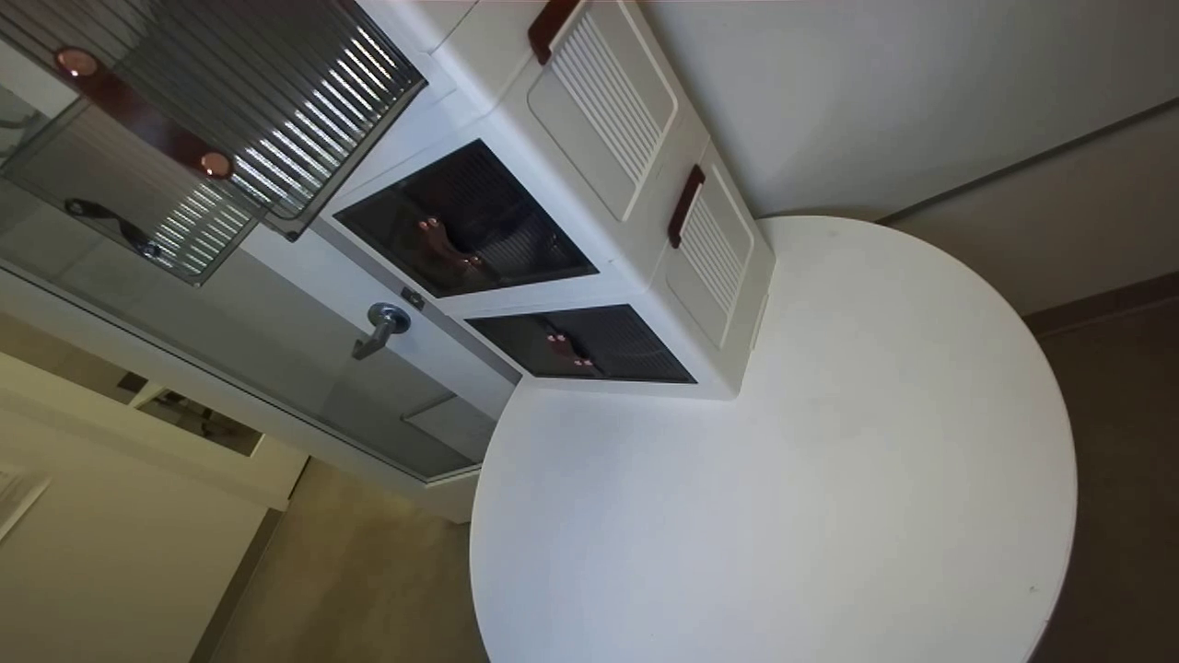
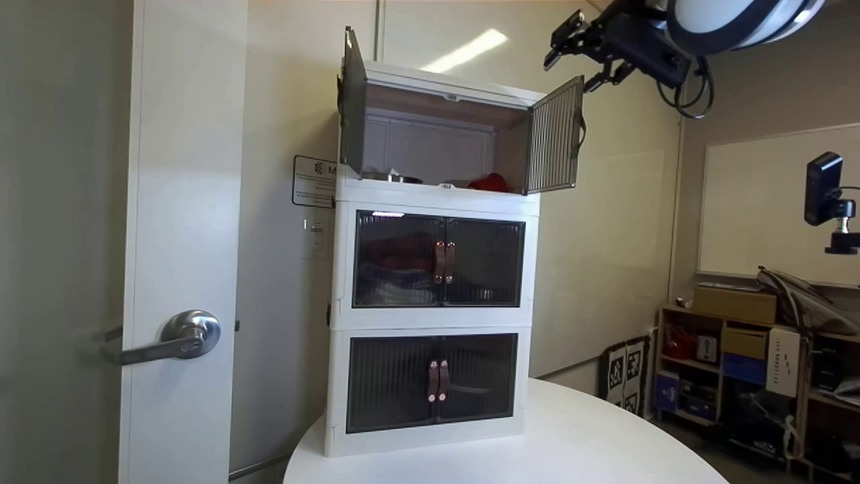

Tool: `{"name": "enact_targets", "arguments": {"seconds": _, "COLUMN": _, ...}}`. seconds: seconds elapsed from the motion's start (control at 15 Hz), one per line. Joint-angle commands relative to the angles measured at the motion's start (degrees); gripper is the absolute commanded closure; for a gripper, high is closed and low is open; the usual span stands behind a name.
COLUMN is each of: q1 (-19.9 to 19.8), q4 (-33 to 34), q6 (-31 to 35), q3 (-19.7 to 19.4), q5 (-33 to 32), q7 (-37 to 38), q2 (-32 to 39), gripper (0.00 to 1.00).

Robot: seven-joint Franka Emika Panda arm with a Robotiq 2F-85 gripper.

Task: Open the left and right top cabinets, respectively

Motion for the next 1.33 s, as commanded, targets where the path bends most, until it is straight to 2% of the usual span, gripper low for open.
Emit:
{"name": "enact_targets", "arguments": {"seconds": 0.0, "q1": 8.4, "q4": 14.4, "q6": -0.4, "q3": -4.3, "q5": 2.2, "q7": -8.9, "q2": 14.4, "gripper": 0.00}}
{"name": "enact_targets", "arguments": {"seconds": 0.07, "q1": 11.9, "q4": 17.7, "q6": -0.8, "q3": -6.6, "q5": 0.4, "q7": -9.3, "q2": 17.5, "gripper": 0.00}}
{"name": "enact_targets", "arguments": {"seconds": 0.33, "q1": 28.5, "q4": 30.7, "q6": -7.0, "q3": -14.8, "q5": 7.7, "q7": -21.6, "q2": 26.0, "gripper": 0.00}}
{"name": "enact_targets", "arguments": {"seconds": 0.53, "q1": 40.9, "q4": 40.5, "q6": -14.1, "q3": -21.7, "q5": 20.1, "q7": -31.9, "q2": 30.4, "gripper": 0.00}}
{"name": "enact_targets", "arguments": {"seconds": 0.67, "q1": 46.0, "q4": 46.9, "q6": -20.6, "q3": -24.8, "q5": 30.1, "q7": -38.8, "q2": 32.2, "gripper": 0.00}}
{"name": "enact_targets", "arguments": {"seconds": 0.8, "q1": 47.7, "q4": 53.3, "q6": -29.2, "q3": -26.8, "q5": 38.3, "q7": -43.3, "q2": 33.5, "gripper": 0.00}}
{"name": "enact_targets", "arguments": {"seconds": 0.93, "q1": 49.0, "q4": 59.7, "q6": -38.2, "q3": -29.0, "q5": 40.3, "q7": -41.4, "q2": 36.6, "gripper": 0.00}}
{"name": "enact_targets", "arguments": {"seconds": 1.0, "q1": 49.0, "q4": 61.3, "q6": -42.9, "q3": -29.9, "q5": 37.5, "q7": -37.6, "q2": 37.2, "gripper": 0.00}}
{"name": "enact_targets", "arguments": {"seconds": 1.07, "q1": 44.3, "q4": 64.0, "q6": -47.9, "q3": -26.4, "q5": 38.3, "q7": -36.9, "q2": 38.3, "gripper": 0.00}}
{"name": "enact_targets", "arguments": {"seconds": 1.27, "q1": 40.5, "q4": 72.1, "q6": -61.3, "q3": -25.8, "q5": 28.0, "q7": -28.3, "q2": 41.5, "gripper": 0.00}}
